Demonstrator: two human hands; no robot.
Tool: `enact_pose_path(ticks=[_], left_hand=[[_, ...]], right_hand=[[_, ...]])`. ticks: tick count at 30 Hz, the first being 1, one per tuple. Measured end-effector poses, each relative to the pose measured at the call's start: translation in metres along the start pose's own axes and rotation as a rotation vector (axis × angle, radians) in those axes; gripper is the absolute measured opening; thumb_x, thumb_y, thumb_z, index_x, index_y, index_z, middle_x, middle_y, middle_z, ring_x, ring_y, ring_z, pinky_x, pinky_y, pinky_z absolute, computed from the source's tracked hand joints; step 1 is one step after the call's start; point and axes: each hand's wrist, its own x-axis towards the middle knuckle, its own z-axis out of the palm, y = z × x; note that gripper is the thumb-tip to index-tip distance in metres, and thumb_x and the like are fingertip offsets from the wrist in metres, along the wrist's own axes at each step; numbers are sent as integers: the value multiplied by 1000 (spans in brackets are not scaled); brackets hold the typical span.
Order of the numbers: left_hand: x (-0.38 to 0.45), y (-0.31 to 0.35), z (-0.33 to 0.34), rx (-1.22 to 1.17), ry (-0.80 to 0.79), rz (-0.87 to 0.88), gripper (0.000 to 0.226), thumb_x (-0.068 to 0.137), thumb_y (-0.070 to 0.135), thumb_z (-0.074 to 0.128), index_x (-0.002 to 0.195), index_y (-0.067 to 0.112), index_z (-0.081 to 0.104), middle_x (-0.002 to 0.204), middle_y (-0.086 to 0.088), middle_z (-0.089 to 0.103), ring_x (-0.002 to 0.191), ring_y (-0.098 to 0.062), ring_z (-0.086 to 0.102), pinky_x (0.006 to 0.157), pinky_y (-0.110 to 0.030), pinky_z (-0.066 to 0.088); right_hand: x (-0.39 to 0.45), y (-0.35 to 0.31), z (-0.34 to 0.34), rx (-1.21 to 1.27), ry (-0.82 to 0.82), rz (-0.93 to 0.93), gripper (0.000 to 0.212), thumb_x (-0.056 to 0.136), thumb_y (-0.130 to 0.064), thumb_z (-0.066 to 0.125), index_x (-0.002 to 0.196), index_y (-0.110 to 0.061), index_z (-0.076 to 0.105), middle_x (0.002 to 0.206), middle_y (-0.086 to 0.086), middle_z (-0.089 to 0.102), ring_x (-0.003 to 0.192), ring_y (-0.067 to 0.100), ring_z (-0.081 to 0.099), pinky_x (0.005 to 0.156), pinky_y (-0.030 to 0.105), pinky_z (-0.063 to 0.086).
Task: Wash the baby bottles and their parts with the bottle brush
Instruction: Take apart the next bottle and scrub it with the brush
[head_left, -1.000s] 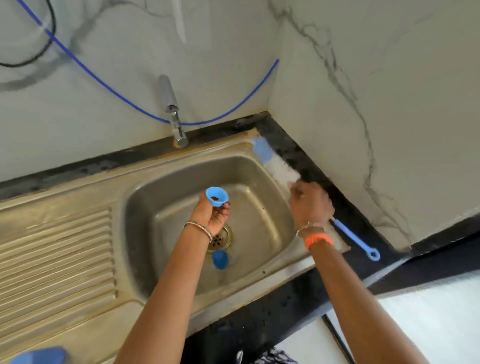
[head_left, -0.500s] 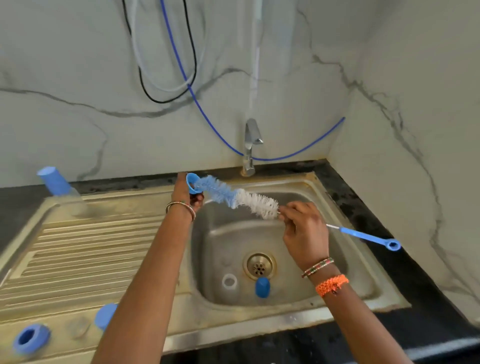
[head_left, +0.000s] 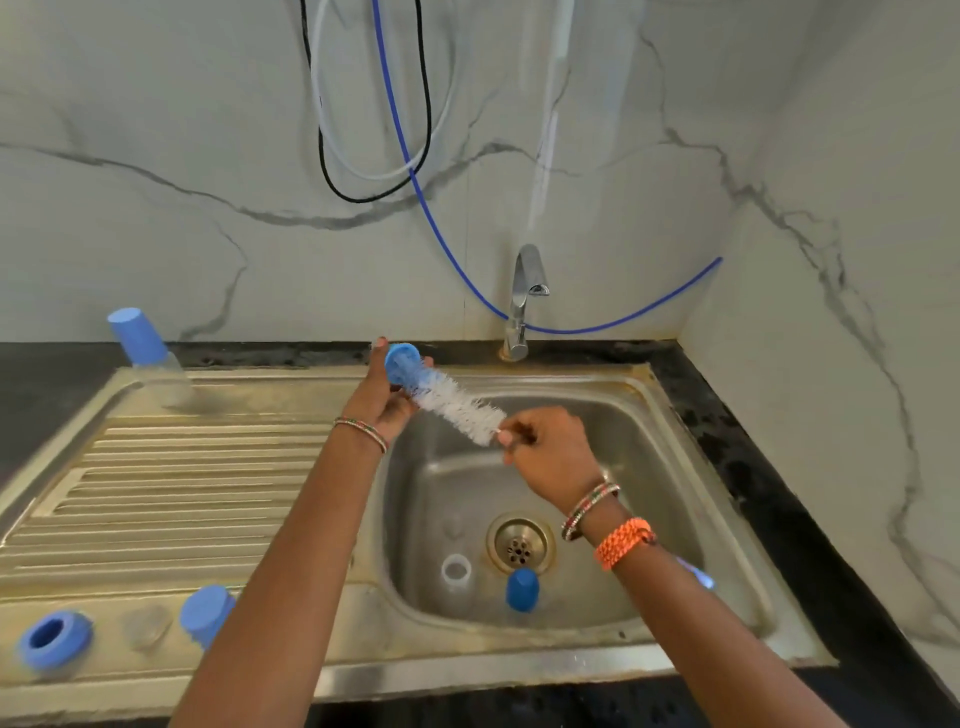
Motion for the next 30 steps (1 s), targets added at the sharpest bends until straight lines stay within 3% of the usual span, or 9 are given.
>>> enact_pose_path(ticks=[3,8,11,13,15,19,22,27,30], left_hand=[[8,-7,7,-142,46,56,42,100,44,36,87,7,52,55,-5,61,47,-11,61,55,-22,54],[25,19,-4,-246,150,178,52,102,47,22,71,10,42,39,-1,50,35,-11,51,40,-17,46],[35,34,-19,-180,202,196,50,98,53,32,88,7,50,57,-4,59,48,-12,59,53,-25,54],[38,35,-25,-77,232,143,54,93,56,42,114,7,51,91,-10,64,69,-17,65,71,-33,58],[40,35,-26,-14,243,101,63,90,57,47,128,7,47,112,-13,60,81,-20,65,67,-34,58],[33,33,-22,-26,222,4,61,91,59,43,124,8,46,102,-11,60,80,-20,62,75,-33,53],[27,36,-25,-86,163,-42,55,92,57,42,113,7,49,93,-12,62,78,-22,63,78,-34,53],[22,37,-22,-48,28,40,54,95,56,31,95,8,57,77,-9,70,69,-17,69,81,-31,53],[26,38,-24,-69,12,73,55,95,56,30,98,7,56,90,-12,67,84,-19,67,79,-32,54]], right_hand=[[1,-5,5,49,-23,-22,12,88,-20,65,92,-11,70,73,1,65,62,7,56,65,22,47],[-33,24,-21,-594,-2,77,34,91,-55,46,81,-23,52,89,3,62,87,28,61,70,31,45],[-45,43,-32,-466,84,9,29,95,-44,46,89,-22,62,77,0,60,74,25,61,58,28,41],[-45,54,-32,-477,282,-192,17,94,-26,55,99,-18,69,71,0,61,60,24,58,51,29,43],[-42,60,-32,-615,514,-326,20,87,-16,57,100,-16,72,67,1,61,58,22,53,54,29,40],[-38,62,-34,-693,728,-456,34,81,-9,49,104,-18,73,83,5,62,73,19,43,66,29,25],[-39,58,-34,-648,576,-415,25,88,-33,56,101,-21,74,68,-4,57,61,19,48,57,26,28],[-32,45,-52,458,-371,568,43,101,-36,35,71,-12,54,40,-9,27,29,3,20,31,15,17],[-30,49,-50,490,-271,517,39,100,-33,41,72,-11,58,45,-3,32,30,2,22,31,15,20]])
